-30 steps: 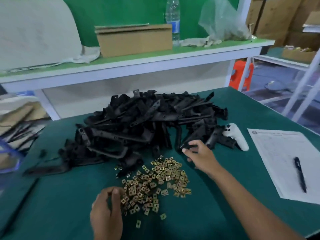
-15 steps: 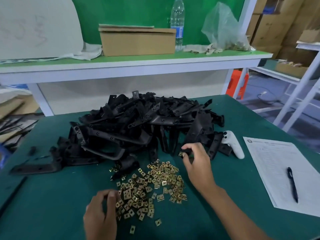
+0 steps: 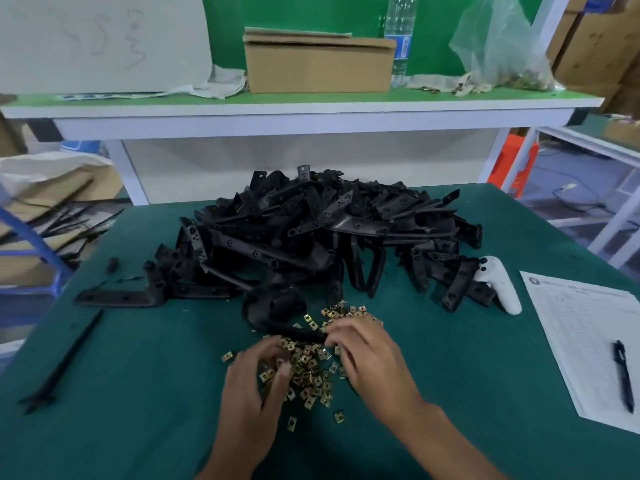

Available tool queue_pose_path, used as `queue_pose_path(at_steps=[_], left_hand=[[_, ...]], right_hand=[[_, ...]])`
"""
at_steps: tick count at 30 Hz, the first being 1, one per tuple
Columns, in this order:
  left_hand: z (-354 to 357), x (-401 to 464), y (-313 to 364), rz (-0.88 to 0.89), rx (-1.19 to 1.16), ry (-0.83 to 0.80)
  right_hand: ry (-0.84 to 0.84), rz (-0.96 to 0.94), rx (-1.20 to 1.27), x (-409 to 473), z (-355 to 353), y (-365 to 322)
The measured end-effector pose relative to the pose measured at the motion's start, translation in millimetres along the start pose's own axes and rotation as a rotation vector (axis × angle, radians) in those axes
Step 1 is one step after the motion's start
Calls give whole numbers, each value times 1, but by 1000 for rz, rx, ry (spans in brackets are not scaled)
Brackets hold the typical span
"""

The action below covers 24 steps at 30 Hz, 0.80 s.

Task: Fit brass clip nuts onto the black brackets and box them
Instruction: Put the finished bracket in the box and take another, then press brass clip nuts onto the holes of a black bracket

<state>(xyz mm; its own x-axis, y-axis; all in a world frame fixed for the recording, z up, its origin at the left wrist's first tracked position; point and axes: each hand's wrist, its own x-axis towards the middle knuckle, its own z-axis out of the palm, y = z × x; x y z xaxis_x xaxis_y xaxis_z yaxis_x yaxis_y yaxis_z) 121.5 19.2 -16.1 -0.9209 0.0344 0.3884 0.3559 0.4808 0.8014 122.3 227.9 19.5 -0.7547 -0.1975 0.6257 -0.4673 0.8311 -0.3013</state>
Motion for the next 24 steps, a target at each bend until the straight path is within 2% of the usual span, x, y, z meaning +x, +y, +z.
queue_pose_path(at_steps=[3,6,9,12,14,15,17,20,22,24], left_hand=[[-2,-1,3,-39,-181,9],[-5,3,3,-80,-272,155],[-6,6,2,-181,-331,323],[-7,10,-13,-362,-426,481],[-8,13,-23,-386,-356,529],[-8,14,-25,-366,-309,531],[-9,14,-27,-374,-317,546],[-13,16,-26,-415,-528,554],[-14,16,-23,-416,-676,490],[-13,14,-16,-401,-734,383]], right_hand=[[124,-134,21,-8,16,-10],[164,-269,128,-20,28,-20],[172,-357,159,-29,35,-25],[150,-441,176,-32,37,-35],[86,-464,200,-32,37,-40],[36,-430,203,-31,36,-40],[-110,-215,150,-28,31,-34],[-313,128,-52,-21,20,-13],[-384,220,-53,-19,16,-1],[-373,213,-44,-15,14,6]])
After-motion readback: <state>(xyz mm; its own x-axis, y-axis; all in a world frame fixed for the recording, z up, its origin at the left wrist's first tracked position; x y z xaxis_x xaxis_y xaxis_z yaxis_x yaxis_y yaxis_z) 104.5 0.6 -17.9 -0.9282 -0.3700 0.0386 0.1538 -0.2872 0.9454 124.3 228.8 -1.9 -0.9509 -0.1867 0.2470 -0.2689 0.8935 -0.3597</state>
